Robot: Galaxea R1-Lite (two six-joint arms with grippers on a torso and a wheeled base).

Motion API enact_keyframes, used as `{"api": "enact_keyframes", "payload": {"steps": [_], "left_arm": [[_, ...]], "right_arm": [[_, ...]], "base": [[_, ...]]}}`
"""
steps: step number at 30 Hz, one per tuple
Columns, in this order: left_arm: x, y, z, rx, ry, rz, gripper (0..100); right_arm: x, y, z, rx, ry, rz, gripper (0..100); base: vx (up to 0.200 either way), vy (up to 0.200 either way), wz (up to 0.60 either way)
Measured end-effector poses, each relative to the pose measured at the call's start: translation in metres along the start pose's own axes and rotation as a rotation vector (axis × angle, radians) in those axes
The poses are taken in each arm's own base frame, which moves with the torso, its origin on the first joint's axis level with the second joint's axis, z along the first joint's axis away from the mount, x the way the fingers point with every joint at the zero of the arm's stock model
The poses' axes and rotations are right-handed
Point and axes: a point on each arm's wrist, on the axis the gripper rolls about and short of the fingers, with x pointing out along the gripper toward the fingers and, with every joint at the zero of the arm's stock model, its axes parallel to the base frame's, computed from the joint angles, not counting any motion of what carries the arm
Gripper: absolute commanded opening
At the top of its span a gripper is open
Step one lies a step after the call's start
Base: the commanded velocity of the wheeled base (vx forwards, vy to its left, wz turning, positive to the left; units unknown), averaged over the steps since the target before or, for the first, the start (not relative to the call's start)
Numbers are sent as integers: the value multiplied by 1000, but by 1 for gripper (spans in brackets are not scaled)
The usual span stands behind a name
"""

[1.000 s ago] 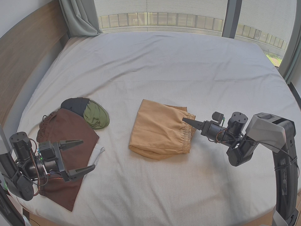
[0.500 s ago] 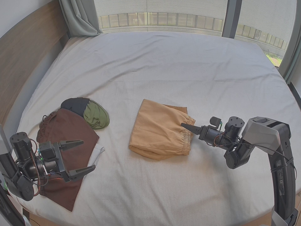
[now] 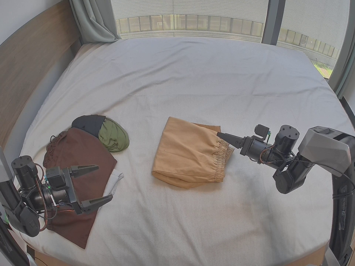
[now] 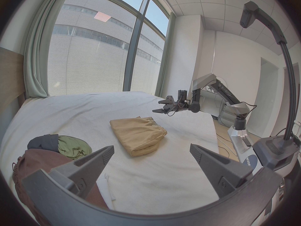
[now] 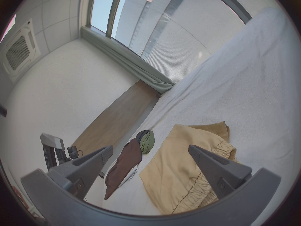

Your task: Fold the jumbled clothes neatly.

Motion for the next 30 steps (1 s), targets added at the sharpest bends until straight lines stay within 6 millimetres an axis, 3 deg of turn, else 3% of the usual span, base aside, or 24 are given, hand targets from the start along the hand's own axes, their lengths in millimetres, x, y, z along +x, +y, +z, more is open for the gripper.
{"api": "enact_keyframes", "payload": {"steps": [13, 18, 25, 30], "left_arm": [[-1, -7, -1, -15, 9, -17, 100], [-1, -14, -1, -20, 13, -34, 100], [3, -39, 4, -22, 17, -121, 100], [6, -53, 15, 18, -10, -173, 100]], "right_arm": [[-37, 57, -3, -354, 24, -130, 100], [-64, 78, -3, -497, 50, -203, 100], [-108, 116, 9, -555, 24, -271, 100], [-135, 133, 18, -579, -14, -324, 100]], "base": [[0, 0, 0], [0, 0, 0], [0, 0, 0], [0, 0, 0]]}}
